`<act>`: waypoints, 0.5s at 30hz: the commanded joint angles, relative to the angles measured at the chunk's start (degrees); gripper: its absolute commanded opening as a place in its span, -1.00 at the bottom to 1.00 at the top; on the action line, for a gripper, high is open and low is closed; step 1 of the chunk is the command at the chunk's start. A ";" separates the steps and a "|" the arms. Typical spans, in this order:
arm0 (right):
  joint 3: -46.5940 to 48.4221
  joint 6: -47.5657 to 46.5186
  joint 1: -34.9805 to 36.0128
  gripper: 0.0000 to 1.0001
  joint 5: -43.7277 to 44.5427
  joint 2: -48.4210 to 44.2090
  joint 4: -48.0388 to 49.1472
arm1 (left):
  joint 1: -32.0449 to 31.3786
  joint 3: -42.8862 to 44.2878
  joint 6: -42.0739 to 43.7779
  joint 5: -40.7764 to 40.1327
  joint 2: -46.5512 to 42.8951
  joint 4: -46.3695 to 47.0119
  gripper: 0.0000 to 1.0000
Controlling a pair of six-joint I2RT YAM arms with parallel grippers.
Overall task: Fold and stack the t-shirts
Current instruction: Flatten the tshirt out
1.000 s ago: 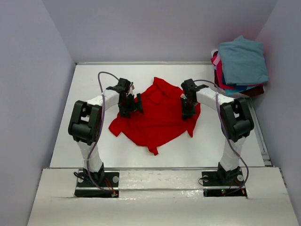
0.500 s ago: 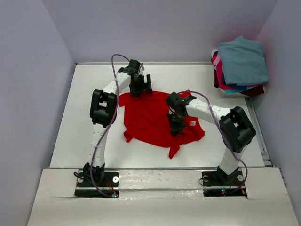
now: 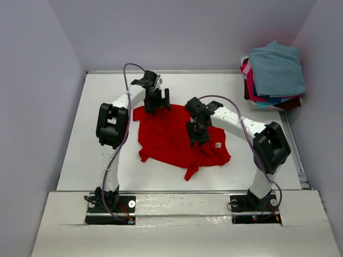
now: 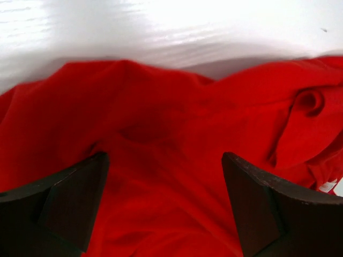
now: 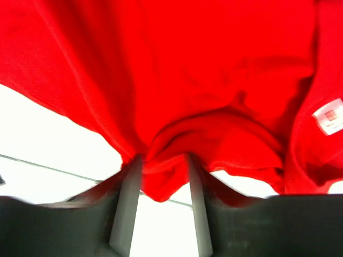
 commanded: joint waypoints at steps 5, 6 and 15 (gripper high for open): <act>11.41 1.34 -0.02 0.21 9.34 2.70 -3.18 | -2.15 -5.86 2.97 -4.11 -18.74 1.44 0.98; 13.51 1.08 -0.02 0.21 10.30 4.10 -3.53 | -2.85 -5.86 2.97 -4.19 -20.31 0.82 0.98; 20.29 0.03 -0.02 0.15 11.80 11.75 -2.30 | -6.99 -16.91 0.08 -3.05 -28.75 -1.39 0.98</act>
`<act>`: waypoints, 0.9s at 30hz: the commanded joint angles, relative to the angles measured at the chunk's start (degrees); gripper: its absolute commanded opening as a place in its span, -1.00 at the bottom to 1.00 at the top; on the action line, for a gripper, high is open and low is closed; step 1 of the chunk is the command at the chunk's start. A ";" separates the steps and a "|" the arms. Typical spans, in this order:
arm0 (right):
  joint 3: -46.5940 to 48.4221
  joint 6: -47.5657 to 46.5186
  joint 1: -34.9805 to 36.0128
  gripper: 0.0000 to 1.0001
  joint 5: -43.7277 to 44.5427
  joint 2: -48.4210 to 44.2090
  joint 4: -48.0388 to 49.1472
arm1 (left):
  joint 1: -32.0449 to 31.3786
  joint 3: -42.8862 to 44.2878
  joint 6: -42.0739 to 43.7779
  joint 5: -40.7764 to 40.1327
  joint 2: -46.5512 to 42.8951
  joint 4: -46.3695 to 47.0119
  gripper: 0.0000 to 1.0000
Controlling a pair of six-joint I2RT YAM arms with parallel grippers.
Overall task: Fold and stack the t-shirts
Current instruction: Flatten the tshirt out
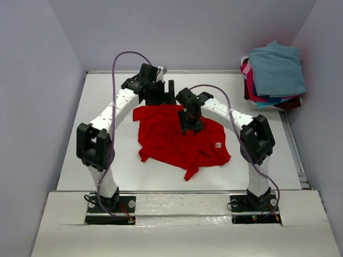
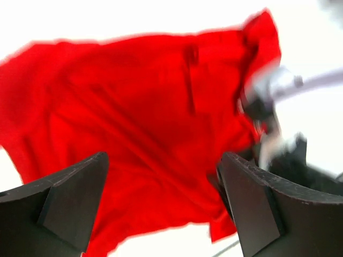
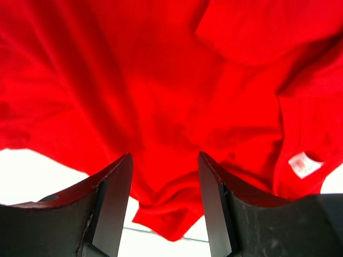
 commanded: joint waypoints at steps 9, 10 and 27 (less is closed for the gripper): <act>-0.69 -0.94 -3.09 0.11 1.00 1.93 1.93 | -1.42 -28.88 -5.42 3.02 -12.31 4.71 0.98; -1.67 -0.94 -3.10 0.10 0.82 1.58 2.19 | -1.42 -29.76 -5.51 3.28 -12.49 4.89 0.98; -11.87 1.17 -3.63 -0.15 -1.90 3.77 7.90 | -1.42 -37.06 -7.61 5.91 -6.87 9.01 0.98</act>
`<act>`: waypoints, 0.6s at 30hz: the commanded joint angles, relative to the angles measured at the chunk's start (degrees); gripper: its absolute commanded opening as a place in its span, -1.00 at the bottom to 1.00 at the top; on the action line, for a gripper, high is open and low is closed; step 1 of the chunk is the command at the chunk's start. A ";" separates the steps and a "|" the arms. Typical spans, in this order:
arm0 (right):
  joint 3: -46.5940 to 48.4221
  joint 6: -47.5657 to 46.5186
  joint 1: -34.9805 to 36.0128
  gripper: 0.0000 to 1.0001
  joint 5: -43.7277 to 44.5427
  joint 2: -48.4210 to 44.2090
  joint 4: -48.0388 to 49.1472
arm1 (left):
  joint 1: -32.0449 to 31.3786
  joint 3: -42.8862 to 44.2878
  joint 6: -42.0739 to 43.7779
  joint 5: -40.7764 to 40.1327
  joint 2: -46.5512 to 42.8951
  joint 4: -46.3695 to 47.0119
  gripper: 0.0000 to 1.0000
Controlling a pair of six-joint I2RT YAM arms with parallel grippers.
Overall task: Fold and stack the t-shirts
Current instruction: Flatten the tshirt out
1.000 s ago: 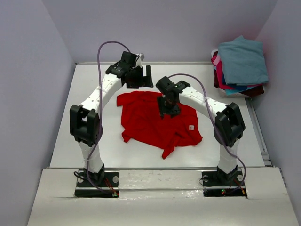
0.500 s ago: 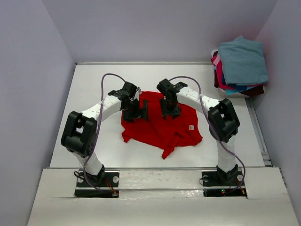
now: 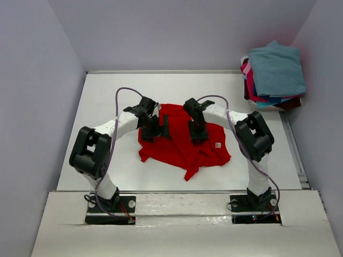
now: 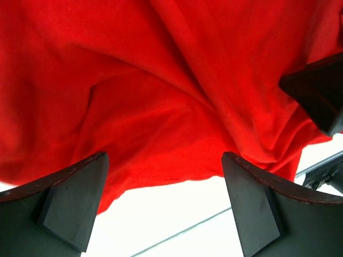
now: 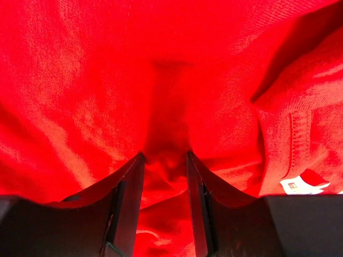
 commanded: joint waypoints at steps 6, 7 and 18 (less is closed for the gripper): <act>-2.29 1.04 -1.23 -0.19 0.07 0.08 3.62 | 0.16 -7.55 -3.39 7.38 3.92 7.25 0.98; -2.90 1.04 -1.92 -0.19 0.33 -0.10 3.80 | 0.16 -7.82 -3.56 7.47 4.01 7.43 0.98; -9.57 0.87 -8.43 -0.21 0.51 -3.26 6.61 | 5.07 -11.86 -3.74 6.60 0.68 7.43 0.98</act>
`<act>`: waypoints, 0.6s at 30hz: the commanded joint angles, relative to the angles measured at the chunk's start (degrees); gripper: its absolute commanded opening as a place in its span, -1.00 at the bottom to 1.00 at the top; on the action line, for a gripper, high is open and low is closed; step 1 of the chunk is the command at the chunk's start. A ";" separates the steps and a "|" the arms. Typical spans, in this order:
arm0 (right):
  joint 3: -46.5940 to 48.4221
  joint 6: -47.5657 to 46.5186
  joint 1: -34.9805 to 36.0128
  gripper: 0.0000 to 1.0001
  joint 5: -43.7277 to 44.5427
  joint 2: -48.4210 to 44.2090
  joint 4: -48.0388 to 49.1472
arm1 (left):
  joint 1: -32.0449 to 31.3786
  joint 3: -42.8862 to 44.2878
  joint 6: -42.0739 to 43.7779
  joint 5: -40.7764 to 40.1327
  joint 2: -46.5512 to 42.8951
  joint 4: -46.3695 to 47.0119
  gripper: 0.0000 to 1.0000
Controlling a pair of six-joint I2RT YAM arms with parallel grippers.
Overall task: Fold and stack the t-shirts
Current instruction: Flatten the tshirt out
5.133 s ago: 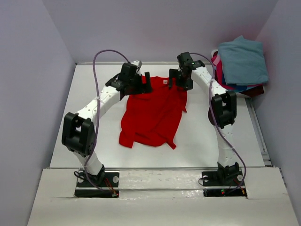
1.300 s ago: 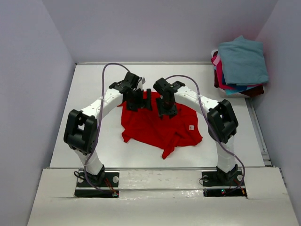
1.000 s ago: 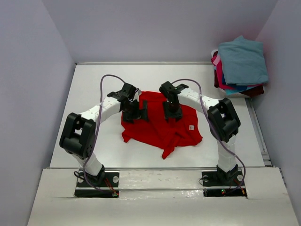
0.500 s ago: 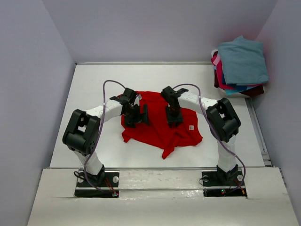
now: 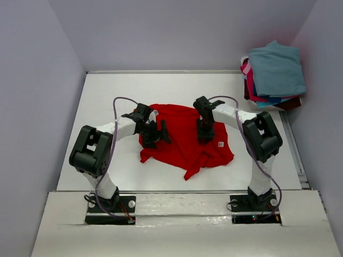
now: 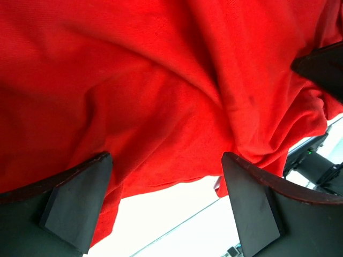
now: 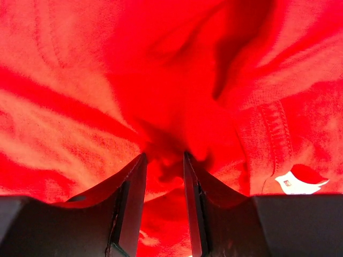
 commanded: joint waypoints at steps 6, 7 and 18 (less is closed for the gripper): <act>-6.36 -1.61 -6.75 -0.21 3.20 -1.39 2.92 | 6.65 -5.43 1.86 -3.07 -4.06 -4.07 0.98; -6.45 -1.87 -7.44 -0.21 3.20 -1.57 2.92 | 7.18 -5.61 2.04 -3.16 -4.76 -4.25 0.98; -7.67 -3.37 -9.12 -0.22 3.64 -1.04 3.36 | 12.10 -8.42 4.59 -4.39 -8.28 -7.24 0.98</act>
